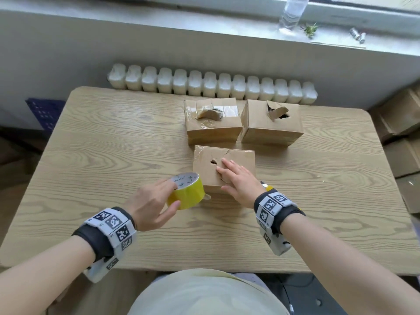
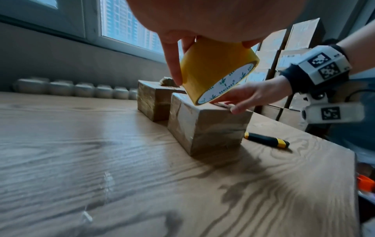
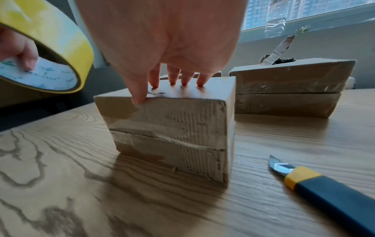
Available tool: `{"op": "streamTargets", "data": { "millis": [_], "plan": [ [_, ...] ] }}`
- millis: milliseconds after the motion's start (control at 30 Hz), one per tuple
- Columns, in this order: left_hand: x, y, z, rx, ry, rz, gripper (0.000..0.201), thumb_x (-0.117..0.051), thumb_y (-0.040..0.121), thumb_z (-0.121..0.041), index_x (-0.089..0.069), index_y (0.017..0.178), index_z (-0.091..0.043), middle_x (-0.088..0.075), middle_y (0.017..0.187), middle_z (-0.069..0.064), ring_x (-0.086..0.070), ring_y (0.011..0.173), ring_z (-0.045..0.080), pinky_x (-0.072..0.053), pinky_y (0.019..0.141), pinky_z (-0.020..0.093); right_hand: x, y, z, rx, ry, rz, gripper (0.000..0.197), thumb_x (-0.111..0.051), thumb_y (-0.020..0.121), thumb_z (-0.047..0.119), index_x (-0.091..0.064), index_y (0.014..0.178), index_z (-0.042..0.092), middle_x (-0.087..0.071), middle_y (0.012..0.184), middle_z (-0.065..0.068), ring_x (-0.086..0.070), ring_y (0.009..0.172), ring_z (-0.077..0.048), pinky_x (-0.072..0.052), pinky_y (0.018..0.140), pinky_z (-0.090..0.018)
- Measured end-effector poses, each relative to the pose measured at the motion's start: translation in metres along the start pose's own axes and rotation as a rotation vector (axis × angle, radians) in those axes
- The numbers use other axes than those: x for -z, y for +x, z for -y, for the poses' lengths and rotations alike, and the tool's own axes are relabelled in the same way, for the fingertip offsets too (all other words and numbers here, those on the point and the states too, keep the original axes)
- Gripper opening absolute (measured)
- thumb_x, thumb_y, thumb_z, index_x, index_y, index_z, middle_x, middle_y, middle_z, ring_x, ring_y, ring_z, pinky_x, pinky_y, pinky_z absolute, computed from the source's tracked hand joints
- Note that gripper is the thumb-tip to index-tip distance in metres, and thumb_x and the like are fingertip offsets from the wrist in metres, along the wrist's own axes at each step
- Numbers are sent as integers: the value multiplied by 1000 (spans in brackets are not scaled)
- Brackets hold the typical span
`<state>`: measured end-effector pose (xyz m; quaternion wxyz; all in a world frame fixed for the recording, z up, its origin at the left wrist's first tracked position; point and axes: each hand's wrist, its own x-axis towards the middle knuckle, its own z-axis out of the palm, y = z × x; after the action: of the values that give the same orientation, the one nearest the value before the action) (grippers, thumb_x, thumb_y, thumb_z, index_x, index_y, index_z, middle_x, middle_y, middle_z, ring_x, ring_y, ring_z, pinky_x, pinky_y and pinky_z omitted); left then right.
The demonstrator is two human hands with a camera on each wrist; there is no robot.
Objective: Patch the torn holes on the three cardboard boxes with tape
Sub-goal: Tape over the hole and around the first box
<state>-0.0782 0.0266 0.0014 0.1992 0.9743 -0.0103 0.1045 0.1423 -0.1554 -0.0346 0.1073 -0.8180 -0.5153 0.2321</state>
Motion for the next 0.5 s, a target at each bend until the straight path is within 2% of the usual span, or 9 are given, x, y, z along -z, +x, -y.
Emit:
{"op": "streamTargets", "data": {
  "millis": [100, 233, 333, 400, 500],
  "plan": [
    [10, 15, 8, 60, 36, -40, 23, -45, 87, -32, -48, 92, -9, -58, 75, 6, -54, 61, 24, -46, 48, 31, 3, 4, 3, -18, 11, -58, 58, -59, 90, 37, -38, 141, 21, -25, 155, 3, -23, 142, -17, -18, 116, -33],
    [7, 37, 14, 168, 29, -29, 29, -42, 86, -37, -50, 86, -9, -55, 72, 4, -53, 61, 26, -42, 51, 29, 10, 11, 9, -93, 122, -153, 46, -58, 91, 29, -46, 133, 16, -44, 142, 3, -41, 131, -16, -32, 109, -35],
    [0, 50, 19, 299, -6, 23, 38, -34, 85, -45, -49, 86, -10, -53, 74, 2, -51, 66, 26, -43, 56, 32, 13, 16, 9, -136, 204, -158, 39, -56, 88, 17, -52, 127, 16, -49, 136, 3, -45, 125, -17, -35, 107, -36],
    [-5, 56, 20, 332, -21, 48, 40, -31, 85, -48, -48, 86, -11, -51, 76, 0, -49, 67, 23, -43, 58, 33, 16, 19, 8, -139, 246, -145, 40, -53, 85, 9, -55, 124, 15, -52, 132, 1, -47, 122, -18, -36, 105, -35],
    [-7, 64, 21, 339, -32, 71, 41, -30, 85, -49, -48, 87, -12, -51, 76, 0, -48, 68, 23, -44, 59, 35, 26, 24, 13, -195, 465, -102, 39, -59, 81, 9, -59, 119, 18, -59, 115, 2, -54, 103, -12, -43, 92, -27]
  ]
}}
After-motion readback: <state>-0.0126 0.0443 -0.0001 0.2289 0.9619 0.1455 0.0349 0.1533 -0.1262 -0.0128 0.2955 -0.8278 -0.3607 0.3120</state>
